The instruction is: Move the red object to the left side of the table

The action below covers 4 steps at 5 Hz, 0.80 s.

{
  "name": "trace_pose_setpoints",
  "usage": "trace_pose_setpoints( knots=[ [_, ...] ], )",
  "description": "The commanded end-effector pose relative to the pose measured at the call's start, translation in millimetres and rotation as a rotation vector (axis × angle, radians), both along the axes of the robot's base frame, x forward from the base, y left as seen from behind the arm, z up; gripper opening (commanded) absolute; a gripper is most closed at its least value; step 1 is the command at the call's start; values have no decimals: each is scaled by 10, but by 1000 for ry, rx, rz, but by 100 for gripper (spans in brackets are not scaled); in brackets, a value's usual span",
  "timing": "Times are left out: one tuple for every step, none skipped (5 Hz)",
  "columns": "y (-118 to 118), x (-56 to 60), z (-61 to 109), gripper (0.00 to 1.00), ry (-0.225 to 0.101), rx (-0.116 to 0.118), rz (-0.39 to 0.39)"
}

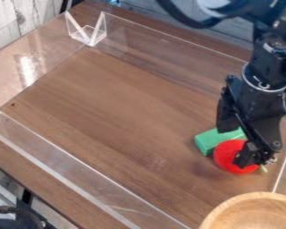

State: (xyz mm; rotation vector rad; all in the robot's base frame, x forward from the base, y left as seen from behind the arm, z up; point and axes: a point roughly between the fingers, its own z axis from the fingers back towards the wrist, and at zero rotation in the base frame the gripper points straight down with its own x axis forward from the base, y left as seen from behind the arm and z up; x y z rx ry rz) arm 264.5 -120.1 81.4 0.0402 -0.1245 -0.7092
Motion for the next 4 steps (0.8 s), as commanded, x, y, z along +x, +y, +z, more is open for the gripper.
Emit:
trace_pose_setpoints(
  knots=[
    [25, 65, 132, 100, -54, -24, 21],
    [19, 86, 127, 100, -66, -23, 16],
    [-1, 102, 96, 100, -72, -23, 3],
    [-12, 102, 56, 100, -73, -27, -8]
  ],
)
